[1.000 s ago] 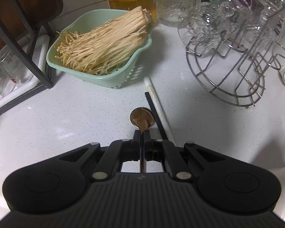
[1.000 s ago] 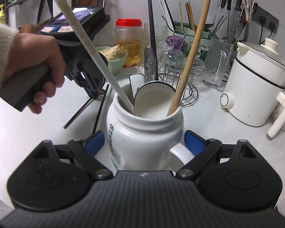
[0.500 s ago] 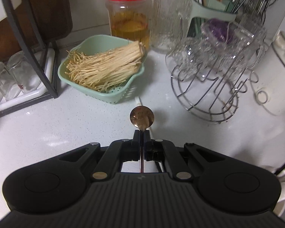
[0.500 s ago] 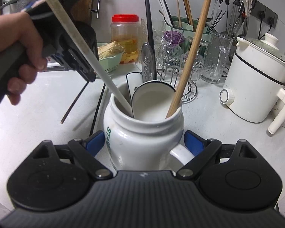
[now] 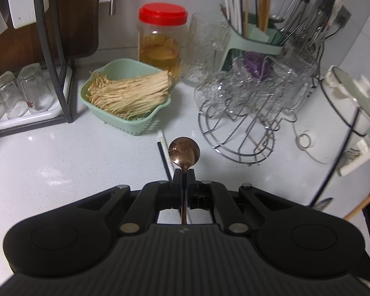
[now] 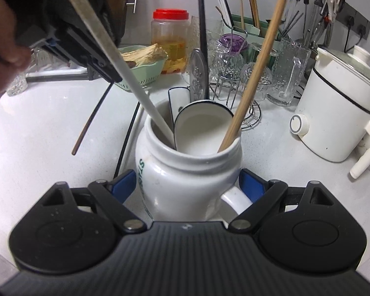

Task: Organize utensils
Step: 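Lift the copper spoon up off the counter with the left tool, then carry the copper spoon toward the mug held by the right tool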

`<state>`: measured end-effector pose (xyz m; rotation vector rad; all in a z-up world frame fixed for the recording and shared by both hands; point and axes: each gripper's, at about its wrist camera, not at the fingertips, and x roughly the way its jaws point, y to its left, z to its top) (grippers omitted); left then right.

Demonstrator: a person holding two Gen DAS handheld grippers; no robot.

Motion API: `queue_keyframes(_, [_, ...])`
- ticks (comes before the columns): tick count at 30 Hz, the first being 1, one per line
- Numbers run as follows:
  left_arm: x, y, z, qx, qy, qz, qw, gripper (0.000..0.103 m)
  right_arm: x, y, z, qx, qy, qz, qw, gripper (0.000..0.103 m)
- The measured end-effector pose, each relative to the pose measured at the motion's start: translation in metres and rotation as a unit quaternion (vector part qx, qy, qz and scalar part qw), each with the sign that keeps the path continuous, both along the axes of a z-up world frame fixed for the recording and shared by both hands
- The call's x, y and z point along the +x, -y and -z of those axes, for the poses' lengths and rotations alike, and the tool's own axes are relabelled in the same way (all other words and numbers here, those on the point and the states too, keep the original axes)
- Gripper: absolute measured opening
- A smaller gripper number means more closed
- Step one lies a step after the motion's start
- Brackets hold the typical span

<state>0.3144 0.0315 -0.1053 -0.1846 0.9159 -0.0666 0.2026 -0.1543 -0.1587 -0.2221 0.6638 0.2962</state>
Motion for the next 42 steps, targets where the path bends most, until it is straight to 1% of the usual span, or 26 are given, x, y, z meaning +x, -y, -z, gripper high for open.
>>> queue_keyframes(2, [-0.005,-0.001,-0.005,-0.005,0.007,-0.004,1.0,0.003,-0.001,-0.001,-0.001,-0.006,-0.003,-0.003,1.0,0.091])
queue_keyframes(4, [-0.008,-0.004,-0.009,-0.018,0.01,-0.005,0.9998,0.003,0.0,0.001,-0.003,0.001,-0.006,-0.003,1.0,0.091])
queue_keyframes(7, [-0.011,-0.007,-0.016,-0.022,0.02,0.001,0.9996,0.003,0.0,-0.001,-0.004,-0.004,-0.003,0.001,1.0,0.091])
queue_keyframes(9, [-0.013,-0.008,-0.018,-0.035,0.019,0.009,0.9992,0.003,-0.001,-0.004,-0.002,-0.012,0.0,0.0,1.0,0.091])
queue_keyframes(12, [-0.018,-0.005,-0.021,-0.033,0.027,0.025,0.9988,0.003,-0.001,-0.005,-0.002,-0.021,0.001,-0.01,1.0,0.09])
queue_keyframes(15, [-0.021,-0.007,-0.027,-0.047,0.038,0.026,0.9978,0.002,-0.001,-0.004,-0.002,-0.02,0.002,-0.013,1.0,0.089])
queue_keyframes(18, [-0.022,-0.007,-0.031,-0.046,0.05,0.028,0.9973,0.001,0.0,-0.004,-0.003,-0.018,-0.001,-0.015,1.0,0.089])
queue_keyframes(22, [-0.019,-0.011,-0.03,-0.054,0.051,0.027,0.9969,0.001,0.003,-0.004,-0.003,-0.019,-0.002,-0.018,1.0,0.089])
queue_keyframes(24, [-0.018,-0.014,-0.026,-0.053,0.047,0.026,0.9972,0.001,0.002,-0.003,-0.002,-0.017,-0.003,-0.018,1.0,0.089])
queue_keyframes(27, [-0.016,-0.025,-0.016,-0.06,0.033,0.03,0.9972,0.001,0.001,-0.003,-0.002,-0.017,0.001,-0.02,1.0,0.089])
queue_keyframes(29, [-0.016,-0.035,-0.009,-0.054,0.026,0.021,0.998,0.002,0.0,-0.003,-0.001,-0.017,0.004,-0.019,1.0,0.089])
queue_keyframes(31, [-0.013,-0.048,0.0,-0.055,0.01,0.011,0.9984,0.002,-0.001,-0.003,-0.001,-0.018,0.005,-0.017,1.0,0.089])
queue_keyframes(36, [0.007,-0.09,0.023,-0.089,-0.028,-0.006,0.9956,0.003,-0.001,-0.004,-0.001,-0.017,0.006,-0.011,1.0,0.089])
queue_keyframes(37, [0.013,-0.097,0.027,-0.095,-0.034,-0.003,0.9949,0.004,0.0,-0.004,-0.001,-0.018,0.006,-0.009,1.0,0.089])
queue_keyframes(39, [0.023,-0.102,0.031,-0.088,-0.037,0.024,0.9951,0.007,0.0,-0.005,-0.001,-0.018,0.006,-0.004,1.0,0.089])
queue_keyframes(42, [0.035,-0.097,0.034,-0.027,-0.038,0.085,0.9953,0.008,0.0,-0.006,-0.001,-0.018,0.006,0.001,1.0,0.089])
